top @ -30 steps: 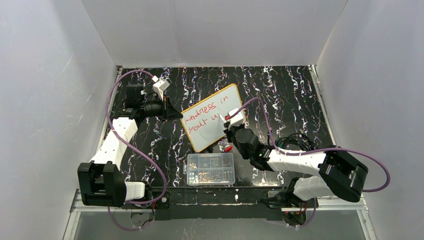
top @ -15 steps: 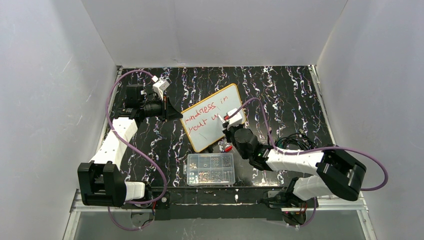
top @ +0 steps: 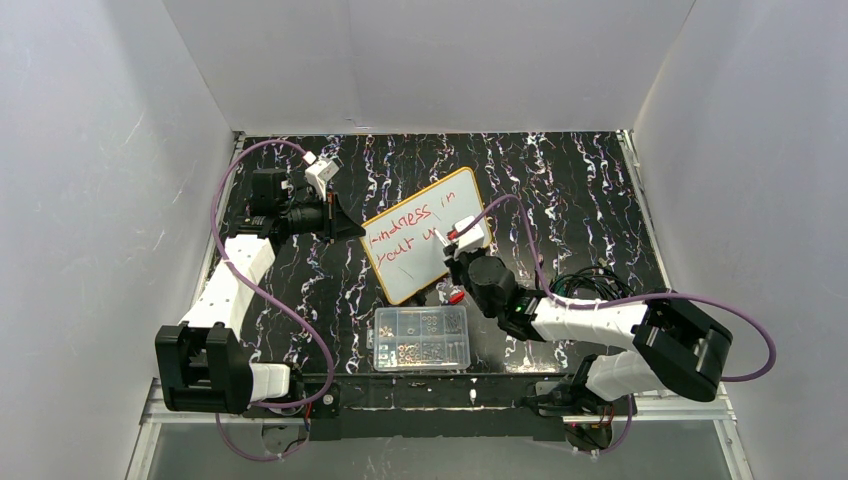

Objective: Write a sentence on the whiteboard

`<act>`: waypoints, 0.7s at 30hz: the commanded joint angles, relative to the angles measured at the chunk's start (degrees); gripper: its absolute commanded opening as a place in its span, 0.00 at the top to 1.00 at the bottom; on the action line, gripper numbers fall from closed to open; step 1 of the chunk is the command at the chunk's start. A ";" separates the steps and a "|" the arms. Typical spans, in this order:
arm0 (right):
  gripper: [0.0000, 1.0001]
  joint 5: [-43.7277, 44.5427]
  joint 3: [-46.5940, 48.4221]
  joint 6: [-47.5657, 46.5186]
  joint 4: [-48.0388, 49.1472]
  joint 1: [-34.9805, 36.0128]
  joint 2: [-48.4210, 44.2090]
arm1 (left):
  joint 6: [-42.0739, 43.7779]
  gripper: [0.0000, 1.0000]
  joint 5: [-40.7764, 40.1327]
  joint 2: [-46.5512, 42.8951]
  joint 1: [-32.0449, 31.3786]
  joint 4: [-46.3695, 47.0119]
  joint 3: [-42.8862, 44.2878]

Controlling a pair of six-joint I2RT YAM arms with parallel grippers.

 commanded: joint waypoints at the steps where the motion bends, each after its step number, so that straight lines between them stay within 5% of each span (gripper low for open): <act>1: 0.99 -1.37 0.36 2.03 -0.70 1.15 -0.27 | 0.06 1.00 2.47 -2.26 -0.38 -0.23 -0.08; 21: 0.99 5.64 -0.24 1.05 -1.10 2.31 -4.79 | -0.04 1.00 2.45 -2.50 -0.42 -0.23 -0.19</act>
